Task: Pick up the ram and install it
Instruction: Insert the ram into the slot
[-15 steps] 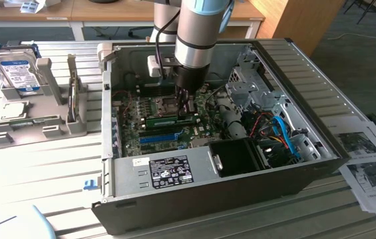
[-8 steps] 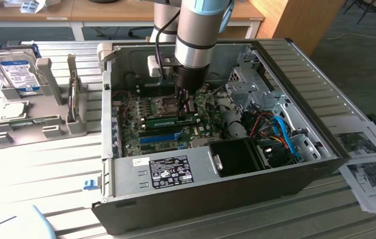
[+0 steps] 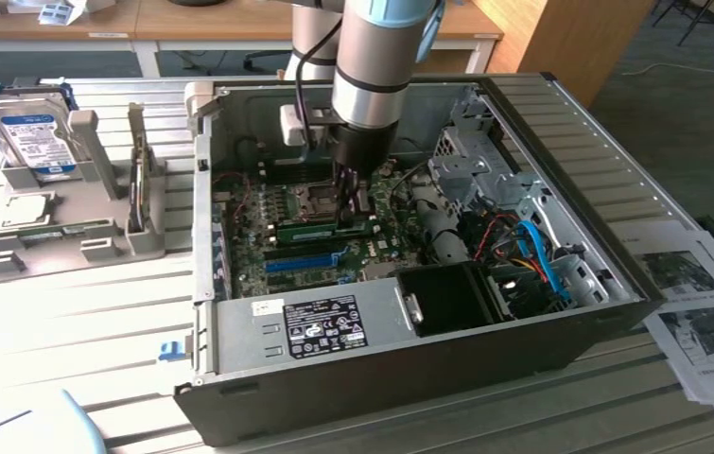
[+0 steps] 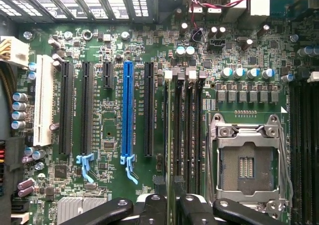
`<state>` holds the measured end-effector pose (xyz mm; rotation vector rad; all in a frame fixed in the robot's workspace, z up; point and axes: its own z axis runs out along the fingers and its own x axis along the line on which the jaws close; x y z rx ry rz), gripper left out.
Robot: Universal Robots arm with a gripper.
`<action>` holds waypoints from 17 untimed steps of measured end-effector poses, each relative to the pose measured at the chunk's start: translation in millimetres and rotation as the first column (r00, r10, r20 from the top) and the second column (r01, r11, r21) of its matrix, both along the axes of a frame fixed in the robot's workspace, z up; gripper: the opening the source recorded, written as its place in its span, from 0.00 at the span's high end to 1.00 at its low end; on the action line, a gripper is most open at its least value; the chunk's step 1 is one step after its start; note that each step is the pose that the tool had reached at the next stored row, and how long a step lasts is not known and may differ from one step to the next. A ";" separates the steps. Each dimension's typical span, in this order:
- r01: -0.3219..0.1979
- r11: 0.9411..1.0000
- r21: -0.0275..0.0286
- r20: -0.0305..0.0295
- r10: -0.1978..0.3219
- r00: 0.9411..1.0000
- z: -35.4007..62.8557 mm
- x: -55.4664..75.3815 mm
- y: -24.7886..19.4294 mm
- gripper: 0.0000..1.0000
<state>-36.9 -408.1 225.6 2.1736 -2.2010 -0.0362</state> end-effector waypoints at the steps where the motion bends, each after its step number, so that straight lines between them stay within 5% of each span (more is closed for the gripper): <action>1: 0.000 1.000 0.000 0.000 0.000 1.000 1.0 0.0 0.0 0.82; 17: 0.000 1.000 -0.001 0.000 0.000 1.000 29.7 0.0 0.0 0.82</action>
